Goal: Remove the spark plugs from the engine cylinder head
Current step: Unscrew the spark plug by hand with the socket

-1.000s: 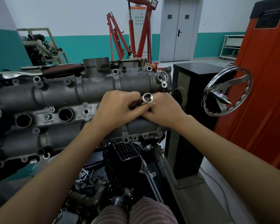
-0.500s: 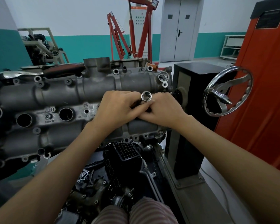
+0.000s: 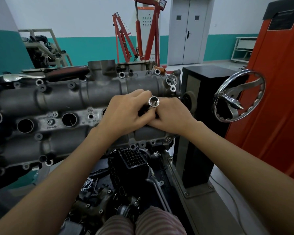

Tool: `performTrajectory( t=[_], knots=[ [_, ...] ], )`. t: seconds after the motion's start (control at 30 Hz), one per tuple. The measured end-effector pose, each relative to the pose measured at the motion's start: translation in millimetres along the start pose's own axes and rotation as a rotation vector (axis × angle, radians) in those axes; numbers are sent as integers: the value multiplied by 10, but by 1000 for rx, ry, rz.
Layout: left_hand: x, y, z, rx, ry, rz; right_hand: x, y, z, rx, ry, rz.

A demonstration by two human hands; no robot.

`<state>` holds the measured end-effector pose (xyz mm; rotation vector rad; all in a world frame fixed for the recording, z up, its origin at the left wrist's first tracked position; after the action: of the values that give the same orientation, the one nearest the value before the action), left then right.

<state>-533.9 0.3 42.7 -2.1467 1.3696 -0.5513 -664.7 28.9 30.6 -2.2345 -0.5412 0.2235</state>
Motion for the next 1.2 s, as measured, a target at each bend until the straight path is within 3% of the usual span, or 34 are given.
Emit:
performTrajectory(
  t=[0.33, 0.73, 1.0, 1.2],
  knots=[
    [36, -2, 13, -12, -19, 7, -14, -4, -2, -61, 17, 31],
    [19, -12, 7, -25, -14, 13, -39, 19, -23, 37, 67, 12],
    [29, -14, 6, -9, -18, 69, 0, -16, -1, -52, -16, 48],
    [4, -25, 3, 32, -29, 109, -38, 12, -24, 40, 7, 45]
  ],
)
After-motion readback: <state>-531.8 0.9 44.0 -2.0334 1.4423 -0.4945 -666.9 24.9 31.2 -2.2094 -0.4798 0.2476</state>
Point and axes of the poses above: each hand's wrist, its own z-axis away from the middle knuckle, its own y-axis out of the palm, x = y × z, the point moved 2 cm from there along -z, towards the middle knuckle, and after that the axes turned 2 degrees about x, right-handed, at the moved point
